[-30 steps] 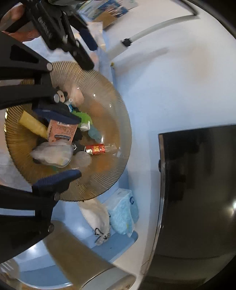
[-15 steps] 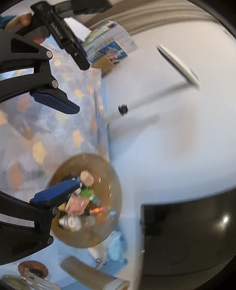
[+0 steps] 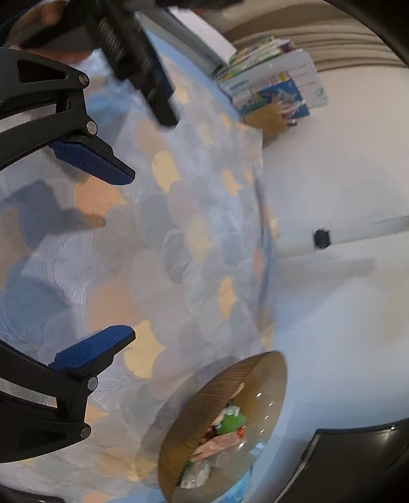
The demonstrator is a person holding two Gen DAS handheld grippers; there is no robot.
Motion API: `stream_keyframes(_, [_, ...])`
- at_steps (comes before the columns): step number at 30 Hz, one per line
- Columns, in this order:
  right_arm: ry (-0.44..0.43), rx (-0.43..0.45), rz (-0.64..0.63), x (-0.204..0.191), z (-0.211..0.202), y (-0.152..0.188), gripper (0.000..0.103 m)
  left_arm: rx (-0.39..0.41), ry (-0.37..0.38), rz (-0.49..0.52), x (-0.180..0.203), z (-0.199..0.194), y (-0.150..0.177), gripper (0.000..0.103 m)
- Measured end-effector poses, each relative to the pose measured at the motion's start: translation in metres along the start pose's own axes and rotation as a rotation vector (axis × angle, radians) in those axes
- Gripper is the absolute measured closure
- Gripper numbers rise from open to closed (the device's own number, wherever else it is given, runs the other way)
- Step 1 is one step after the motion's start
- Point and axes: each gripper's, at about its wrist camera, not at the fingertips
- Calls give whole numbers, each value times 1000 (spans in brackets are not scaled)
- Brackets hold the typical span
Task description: Organize rigid objects
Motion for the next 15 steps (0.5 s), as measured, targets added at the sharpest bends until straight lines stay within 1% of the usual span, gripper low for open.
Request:
stream_keyframes(1, [8,-31,8,2,7,2,13,-19,-5,-6,-1,4,1,18])
stream_keyframes(2, [10,-40,11,3,9,2,13,-40,-2,-4,0,8,1,18])
stream_keyframes(3, [18,-37,12,2,10,1,13,-44,-5,5,2,10,0,18])
stream_keyframes(7, [49,-52,6,0,12,3,13,-42,-24,30,8,9,3,17])
stream_keyframes(10, [50,-53,16,1,13,3,13,-47,-39,38,9,9,4,16])
stream_keyframes(12, [51,-55,21,2,12,3,13,-46,-45,34,8,8,4,16])
stream_keyframes(15, [59,-60,25,2,13,3,13,-44,-57,12,5,9,3,13])
Point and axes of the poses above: each gripper's, at about its wrist camera, not at the fingertips, and z roughly the way its jaws point, x to its right, y to its underside, and after that the axes turned 11 degrees about y, right-handed
